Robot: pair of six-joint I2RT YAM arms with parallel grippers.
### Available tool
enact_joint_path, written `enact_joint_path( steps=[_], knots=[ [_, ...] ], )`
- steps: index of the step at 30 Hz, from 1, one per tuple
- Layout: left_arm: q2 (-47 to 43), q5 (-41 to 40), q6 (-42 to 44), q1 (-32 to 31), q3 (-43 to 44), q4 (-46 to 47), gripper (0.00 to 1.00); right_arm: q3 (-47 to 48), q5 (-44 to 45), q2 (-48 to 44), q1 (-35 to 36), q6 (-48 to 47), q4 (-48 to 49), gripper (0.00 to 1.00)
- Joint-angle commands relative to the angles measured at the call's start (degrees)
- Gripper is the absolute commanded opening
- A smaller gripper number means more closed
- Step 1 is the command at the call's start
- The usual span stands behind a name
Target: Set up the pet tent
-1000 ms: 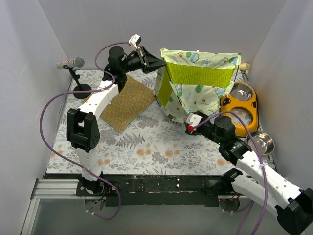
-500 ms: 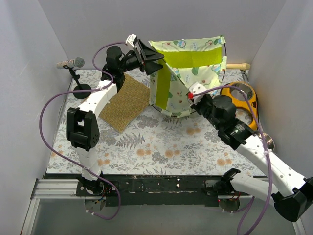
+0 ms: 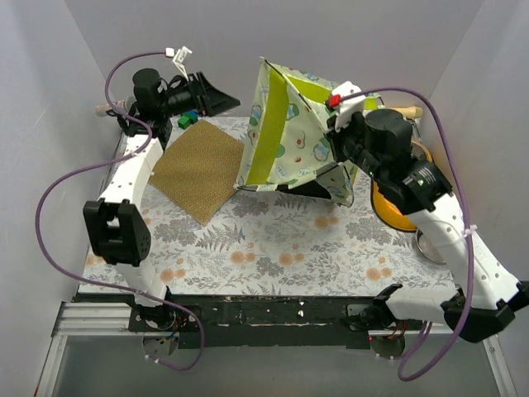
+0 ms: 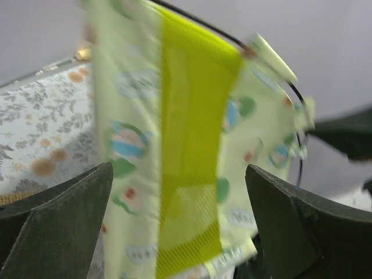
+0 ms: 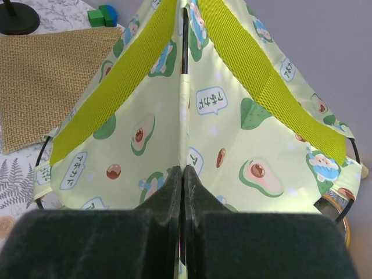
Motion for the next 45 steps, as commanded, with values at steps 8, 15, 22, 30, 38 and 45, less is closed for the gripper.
enact_joint_path(
  steps=[8,15,22,30,38,45],
  knots=[
    [-18.8,-3.6,27.2,-2.5,-11.5,-26.5,0.98,32.1,1.0,25.5,-6.2,1.8,-20.7,0.41],
    [-18.0,-18.5,37.1,-2.4,-10.3,-41.9,0.98,42.2,-2.1,31.0,-8.1,-6.0,-11.4,0.79],
    [-17.5,-32.1,49.4,-2.2,-19.3,-44.2,0.98,22.9,-5.9,16.9,-8.1,-7.4,-8.5,0.80],
    [-21.8,-54.9,68.3,-15.1,-41.3,-26.0,0.98,6.6,-5.4,8.1,-8.8,-1.6,-15.2,0.79],
    [-16.4,-81.8,83.6,-28.4,-58.8,4.7,0.98,1.5,-3.4,5.4,-9.6,-0.2,-15.4,0.80],
    [-5.9,-90.2,92.3,-28.3,-63.8,21.1,0.95,-0.3,-1.3,4.1,-10.8,-1.1,-14.9,0.80]
  ],
)
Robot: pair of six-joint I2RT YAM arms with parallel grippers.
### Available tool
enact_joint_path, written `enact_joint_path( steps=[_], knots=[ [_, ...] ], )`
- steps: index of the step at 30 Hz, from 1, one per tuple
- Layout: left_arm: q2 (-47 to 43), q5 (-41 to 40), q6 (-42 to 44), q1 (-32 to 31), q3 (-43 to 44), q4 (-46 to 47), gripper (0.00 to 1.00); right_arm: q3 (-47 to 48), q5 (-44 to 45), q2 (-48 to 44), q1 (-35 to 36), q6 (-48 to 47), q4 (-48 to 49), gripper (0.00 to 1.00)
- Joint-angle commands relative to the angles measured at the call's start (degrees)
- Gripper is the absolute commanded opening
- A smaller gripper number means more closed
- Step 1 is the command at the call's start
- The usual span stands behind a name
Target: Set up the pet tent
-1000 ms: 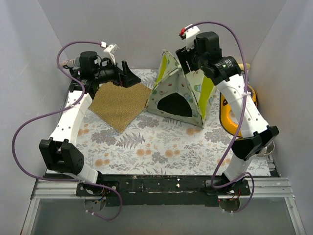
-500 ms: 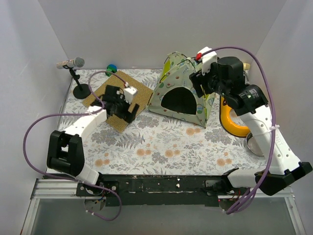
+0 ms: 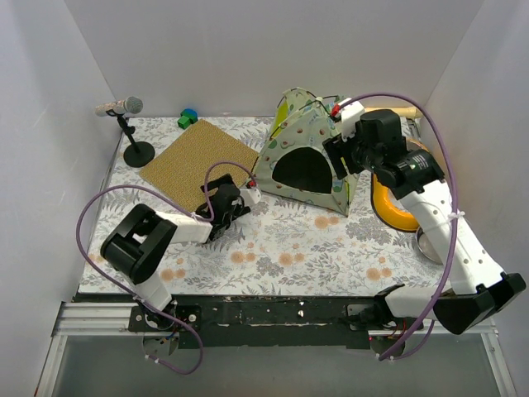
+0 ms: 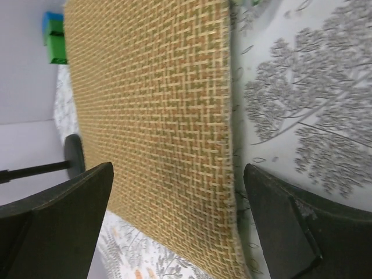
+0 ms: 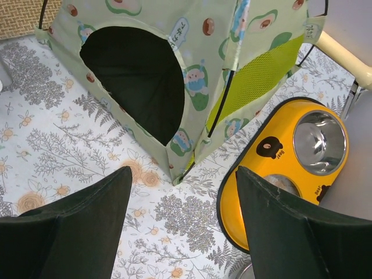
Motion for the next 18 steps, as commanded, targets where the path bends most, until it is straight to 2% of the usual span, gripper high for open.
enact_joint_path(
  steps=[1,2,5,9,10,15,18],
  knots=[
    [4.9,-7.0,4.3,1.2,-1.5,9.2,0.91,-2.3,2.0,-2.9,-1.1,0.2,2.1,0.80],
    [6.3,-7.2,3.0,1.7,0.4,7.9,0.85,-3.2,1.7,-3.3,-1.2,0.1,2.5,0.81],
    [7.5,-8.0,-1.4,3.2,7.4,2.2,0.50,-5.1,0.2,-4.7,-2.0,0.4,2.9,0.81],
    [3.5,-4.7,-11.9,3.7,18.9,-13.8,0.03,-5.8,-1.6,-6.7,-2.7,0.6,4.4,0.81],
    [3.0,-4.2,-13.6,3.8,22.2,-17.1,0.00,-6.0,-2.6,-7.2,-2.8,0.6,5.3,0.81],
    [-0.2,-2.3,-20.4,4.9,38.1,-33.2,0.00,-7.9,-7.9,-10.9,-3.2,1.4,12.0,0.81],
    [-2.3,0.8,-24.4,5.3,49.3,-44.3,0.00,-9.9,-15.7,-14.2,-3.2,1.1,18.7,0.82]
  ],
)
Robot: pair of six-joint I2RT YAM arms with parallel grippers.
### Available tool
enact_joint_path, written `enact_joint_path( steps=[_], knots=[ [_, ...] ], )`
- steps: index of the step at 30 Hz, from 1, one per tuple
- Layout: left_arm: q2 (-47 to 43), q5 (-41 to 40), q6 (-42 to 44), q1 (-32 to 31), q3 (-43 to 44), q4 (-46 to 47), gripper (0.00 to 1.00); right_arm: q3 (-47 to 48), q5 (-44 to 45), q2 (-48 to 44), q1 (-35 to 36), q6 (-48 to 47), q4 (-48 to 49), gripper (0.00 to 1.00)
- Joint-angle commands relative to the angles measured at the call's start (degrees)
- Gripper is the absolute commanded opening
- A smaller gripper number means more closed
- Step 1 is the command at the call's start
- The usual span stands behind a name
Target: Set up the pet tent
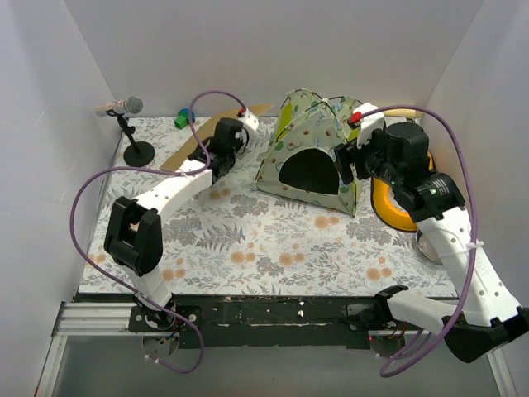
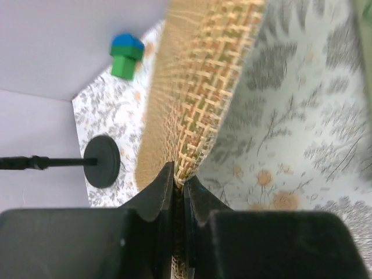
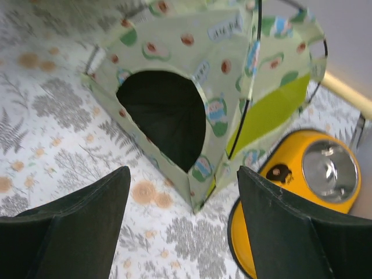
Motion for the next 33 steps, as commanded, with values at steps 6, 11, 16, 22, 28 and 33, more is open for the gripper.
enact_joint_path(
  steps=[6,11,16,22,28,33],
  knots=[
    [-7.9,14.1,-15.7,0.6,38.1,-43.3,0.00,-3.1,-20.3,-7.8,-0.2,3.4,12.3,0.88],
    [-11.6,33.8,-23.1,1.2,53.8,-59.4,0.00,-5.9,-13.7,-7.5,-0.2,16.5,2.8,0.89],
    [-18.7,52.7,-28.3,5.9,54.3,-61.4,0.00,-15.7,-20.7,-13.9,-0.2,16.5,6.1,0.87],
    [-19.1,81.4,-33.7,13.5,53.9,-60.3,0.00,-25.5,-27.8,-15.3,-0.2,22.5,26.2,0.83],
    [-21.2,99.2,-55.3,17.0,40.8,-35.2,0.00,-24.7,-38.0,-15.2,-0.3,29.7,43.4,0.84],
    [-19.6,114.3,-77.6,26.1,24.9,-6.7,0.00,-23.1,-38.0,-14.1,-0.2,32.3,43.2,0.81]
  ],
)
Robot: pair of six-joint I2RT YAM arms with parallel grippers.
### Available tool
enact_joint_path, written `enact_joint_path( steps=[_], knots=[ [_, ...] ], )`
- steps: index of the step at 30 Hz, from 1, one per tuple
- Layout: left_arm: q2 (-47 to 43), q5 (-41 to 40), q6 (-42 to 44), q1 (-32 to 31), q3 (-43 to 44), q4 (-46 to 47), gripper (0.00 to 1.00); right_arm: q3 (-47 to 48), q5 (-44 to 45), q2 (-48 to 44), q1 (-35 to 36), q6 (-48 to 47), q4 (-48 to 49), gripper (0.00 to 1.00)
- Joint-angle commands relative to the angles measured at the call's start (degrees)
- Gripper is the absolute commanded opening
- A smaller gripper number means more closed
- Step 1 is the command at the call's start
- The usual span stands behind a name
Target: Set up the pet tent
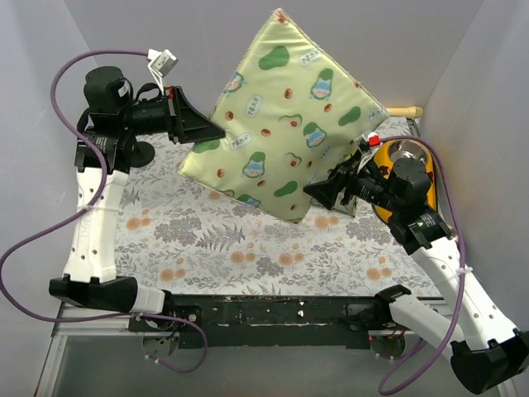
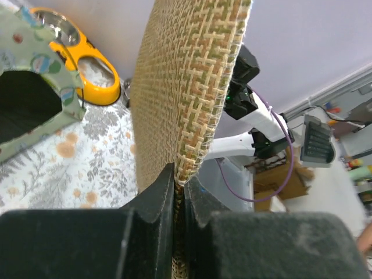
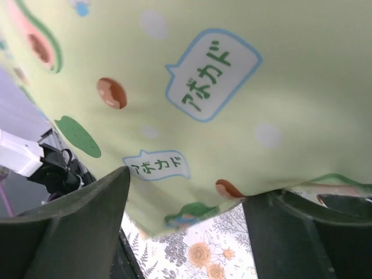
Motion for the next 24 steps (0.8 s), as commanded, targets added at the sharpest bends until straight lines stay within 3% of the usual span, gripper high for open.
enact_joint_path(
  steps=[1,3,5,6,7,10,12,14,16,21,24],
  knots=[
    [0.5,16.0,-24.5,6.8,-12.7,30.3,0.00,3.5,-4.5,-0.2,0.1,4.0,10.7,0.76],
    [-0.1,14.8,-26.8,7.8,-16.8,35.9,0.00,5.2,-4.9,0.7,0.1,4.1,11.2,0.58],
    [-0.4,11.0,-24.9,7.9,-17.9,34.3,0.00,6.9,-5.9,1.0,0.1,2.9,11.8,0.20],
    [-1.0,8.6,-23.6,7.8,-18.6,33.0,0.00,7.8,-5.0,0.8,0.1,2.8,11.2,0.05],
    [-2.0,6.4,-22.5,7.9,-20.0,32.0,0.00,9.3,-2.5,1.1,0.2,3.0,8.3,0.01],
    [-5.4,-2.9,-13.8,7.1,-23.3,24.0,0.00,10.6,5.5,0.2,0.0,3.5,-1.3,0.01],
    [-7.7,-11.6,-4.4,3.0,-25.0,16.6,0.00,8.4,5.4,-1.9,-0.1,4.6,-5.1,0.01],
    [-10.0,-26.7,5.9,-7.8,-26.6,8.7,0.00,5.2,4.3,-4.4,-0.1,5.2,-7.9,0.01],
    [-11.6,-36.0,12.2,-16.3,-30.8,6.0,0.00,1.0,3.4,-6.7,-0.1,5.1,-9.4,0.01],
    [-13.3,-37.7,18.3,-27.7,-39.1,4.8,0.00,-4.7,0.6,-8.3,-0.1,5.2,-10.8,0.01],
    [-10.0,-34.0,21.4,-31.6,-40.2,0.6,0.00,-6.1,0.3,-8.9,-0.1,5.0,-13.0,0.01]
  ],
)
